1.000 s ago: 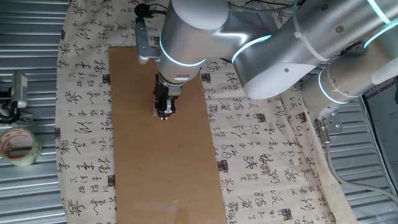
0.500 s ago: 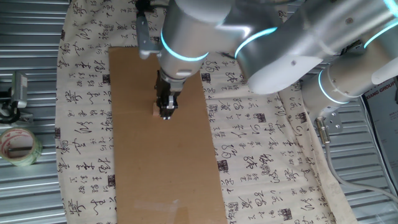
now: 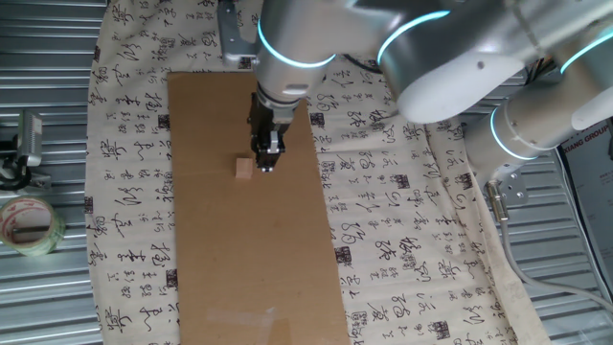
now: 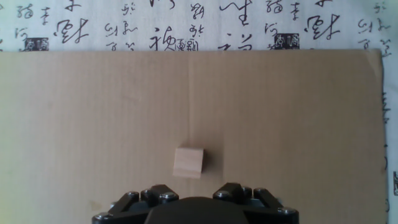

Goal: Grab the block and place it at the designated location

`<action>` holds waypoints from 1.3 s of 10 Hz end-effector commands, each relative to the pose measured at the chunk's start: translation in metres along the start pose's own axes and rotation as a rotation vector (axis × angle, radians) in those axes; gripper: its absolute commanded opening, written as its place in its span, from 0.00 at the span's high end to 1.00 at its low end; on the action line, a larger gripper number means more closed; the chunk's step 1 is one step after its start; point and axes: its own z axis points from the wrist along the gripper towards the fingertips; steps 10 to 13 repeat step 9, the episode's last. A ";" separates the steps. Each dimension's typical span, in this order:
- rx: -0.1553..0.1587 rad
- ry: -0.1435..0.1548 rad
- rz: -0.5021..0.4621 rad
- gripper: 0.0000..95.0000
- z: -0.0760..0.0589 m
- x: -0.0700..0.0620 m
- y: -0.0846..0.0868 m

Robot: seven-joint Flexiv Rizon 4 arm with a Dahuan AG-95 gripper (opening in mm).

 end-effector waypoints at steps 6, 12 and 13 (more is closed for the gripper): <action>0.001 -0.001 -0.007 0.60 -0.004 0.003 0.003; -0.001 -0.001 -0.006 0.60 -0.004 0.004 0.003; -0.001 -0.001 -0.006 0.60 -0.004 0.004 0.003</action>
